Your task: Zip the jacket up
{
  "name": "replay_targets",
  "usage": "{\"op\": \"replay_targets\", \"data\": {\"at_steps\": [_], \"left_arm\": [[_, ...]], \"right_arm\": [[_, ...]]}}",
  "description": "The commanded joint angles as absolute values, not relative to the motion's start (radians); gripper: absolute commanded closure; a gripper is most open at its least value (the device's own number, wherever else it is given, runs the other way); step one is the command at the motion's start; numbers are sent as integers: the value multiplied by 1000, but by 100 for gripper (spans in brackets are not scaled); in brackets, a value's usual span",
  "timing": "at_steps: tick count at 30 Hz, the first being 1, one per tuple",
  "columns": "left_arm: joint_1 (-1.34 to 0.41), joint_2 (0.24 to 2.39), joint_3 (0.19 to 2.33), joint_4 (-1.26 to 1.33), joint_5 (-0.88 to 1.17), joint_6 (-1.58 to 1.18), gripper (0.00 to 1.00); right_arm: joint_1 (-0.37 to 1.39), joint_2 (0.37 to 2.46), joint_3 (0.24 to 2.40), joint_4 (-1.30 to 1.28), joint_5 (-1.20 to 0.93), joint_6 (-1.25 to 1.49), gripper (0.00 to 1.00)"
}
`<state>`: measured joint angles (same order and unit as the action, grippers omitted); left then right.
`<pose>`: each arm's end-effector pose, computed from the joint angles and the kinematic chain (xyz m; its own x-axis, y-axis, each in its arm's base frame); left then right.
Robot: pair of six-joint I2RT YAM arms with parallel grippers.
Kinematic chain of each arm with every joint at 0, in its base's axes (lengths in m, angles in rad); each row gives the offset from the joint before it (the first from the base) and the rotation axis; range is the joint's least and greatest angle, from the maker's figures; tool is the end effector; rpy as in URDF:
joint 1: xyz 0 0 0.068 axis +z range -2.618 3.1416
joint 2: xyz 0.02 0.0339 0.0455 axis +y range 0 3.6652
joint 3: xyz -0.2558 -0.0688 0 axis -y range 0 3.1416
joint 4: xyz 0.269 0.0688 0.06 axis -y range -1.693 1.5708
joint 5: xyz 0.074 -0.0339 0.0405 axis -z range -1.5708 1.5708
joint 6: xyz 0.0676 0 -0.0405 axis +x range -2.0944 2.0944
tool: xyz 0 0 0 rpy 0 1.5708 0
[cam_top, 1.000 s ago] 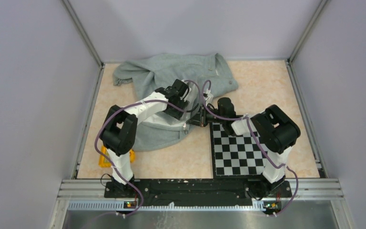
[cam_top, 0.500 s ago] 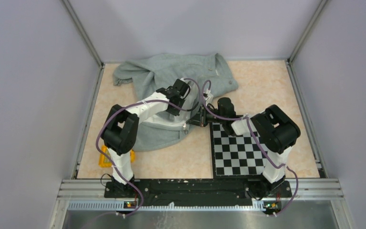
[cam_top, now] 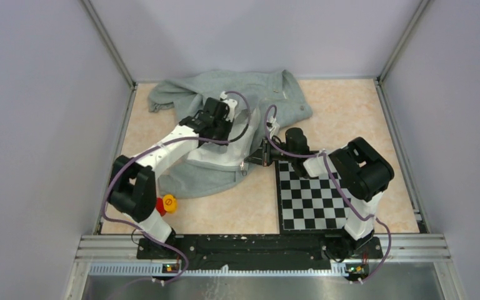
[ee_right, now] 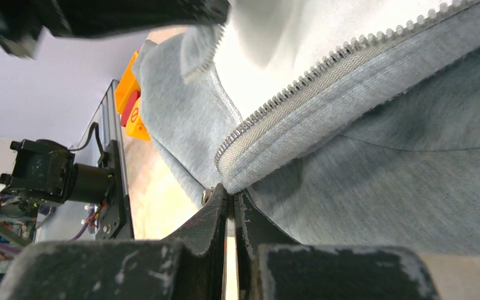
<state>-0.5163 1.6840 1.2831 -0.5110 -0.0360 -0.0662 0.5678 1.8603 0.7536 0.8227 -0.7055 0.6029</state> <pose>0.3548 -0.1986 0.2060 -0.7175 0.3313 -0.6128 0.4277 0.9039 -0.0121 0.3031 0.2454 0.1098 -0.7243 0.0500 -0.6877 -0.6355 0.3384 0.6940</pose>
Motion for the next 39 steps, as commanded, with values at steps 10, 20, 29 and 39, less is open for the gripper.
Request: {"op": "replay_targets", "data": {"at_steps": [10, 20, 29, 39], "left_arm": [[-486, 1637, 1197, -124, 82, -368, 99], [-487, 1779, 1282, -246, 122, -302, 56], [-492, 1695, 1247, -367, 134, -232, 34], [-497, 1779, 1370, -554, 104, -183, 44]], "right_arm": [[577, 1848, 768, 895, -703, 587, 100], [577, 1837, 770, 870, -693, 569, 100], [578, 1863, 778, 893, -709, 593, 100], [577, 1872, 784, 887, -709, 590, 100]]}}
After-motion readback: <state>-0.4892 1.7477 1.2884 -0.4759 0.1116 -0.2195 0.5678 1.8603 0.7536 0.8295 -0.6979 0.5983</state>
